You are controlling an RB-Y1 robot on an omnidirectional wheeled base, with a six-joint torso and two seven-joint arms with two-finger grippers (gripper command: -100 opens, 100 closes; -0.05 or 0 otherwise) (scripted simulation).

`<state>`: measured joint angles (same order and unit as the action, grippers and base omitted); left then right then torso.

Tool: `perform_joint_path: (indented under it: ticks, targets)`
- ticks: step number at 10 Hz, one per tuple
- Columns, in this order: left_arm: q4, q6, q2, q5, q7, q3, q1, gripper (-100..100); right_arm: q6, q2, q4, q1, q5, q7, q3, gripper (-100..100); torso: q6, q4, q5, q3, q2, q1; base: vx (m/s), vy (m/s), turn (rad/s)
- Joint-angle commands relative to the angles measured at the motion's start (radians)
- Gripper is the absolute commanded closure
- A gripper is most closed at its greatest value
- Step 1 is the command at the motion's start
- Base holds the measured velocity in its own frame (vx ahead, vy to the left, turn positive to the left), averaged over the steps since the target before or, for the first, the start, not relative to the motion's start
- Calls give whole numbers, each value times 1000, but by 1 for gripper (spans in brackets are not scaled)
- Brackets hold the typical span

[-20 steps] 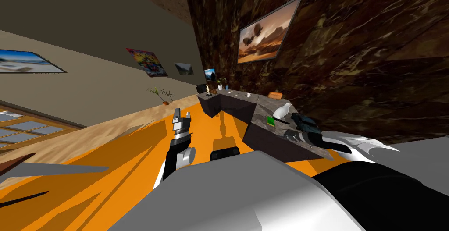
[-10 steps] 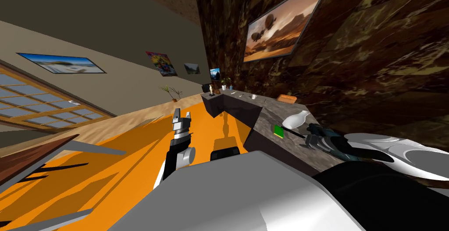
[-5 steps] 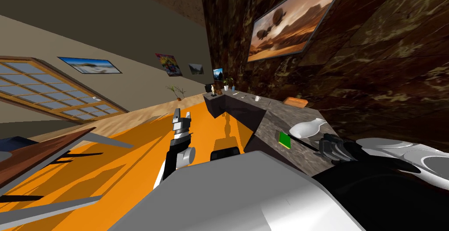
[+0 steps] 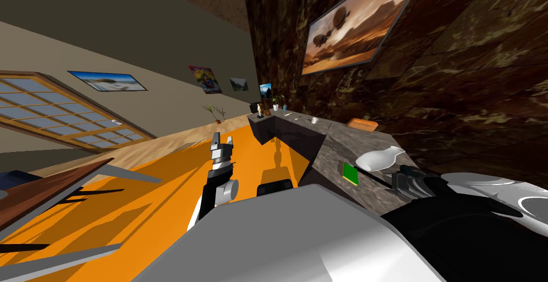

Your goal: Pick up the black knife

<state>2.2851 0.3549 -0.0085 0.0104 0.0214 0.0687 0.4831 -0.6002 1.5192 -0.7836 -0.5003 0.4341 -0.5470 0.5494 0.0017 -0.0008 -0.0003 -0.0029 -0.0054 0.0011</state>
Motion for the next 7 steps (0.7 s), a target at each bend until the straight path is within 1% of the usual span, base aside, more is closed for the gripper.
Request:
perform_joint_path:
  ticks: [1,3,4,5,6,7]
  targets:
    - [0,0,0,0,0,0,0,0,-17,-12,38,1,0,-21,-9,-100,0,0,0,0,0,0,70,9,-3]
    - [0,0,0,0,0,0,0,0,-65,-60,108,18,9,-77,-29,-100,0,0,0,1,1,-1,60,1,-10]
    - [0,0,0,0,0,0,0,0,-65,-60,126,18,9,-77,-29,-100,0,0,0,0,1,-1,52,4,-8]
    - [0,0,0,0,0,0,0,0,-89,-84,161,26,13,-105,-39,-100,0,0,0,1,2,0,56,7,-6]
    - [0,0,0,0,0,0,0,0,-89,-84,169,26,13,-105,-39,-100,0,0,0,1,1,0,41,7,-5]
    - [0,0,0,0,0,0,0,0,-113,-109,199,35,17,-133,-49,-100,0,0,0,1,2,0,44,-2,-9]
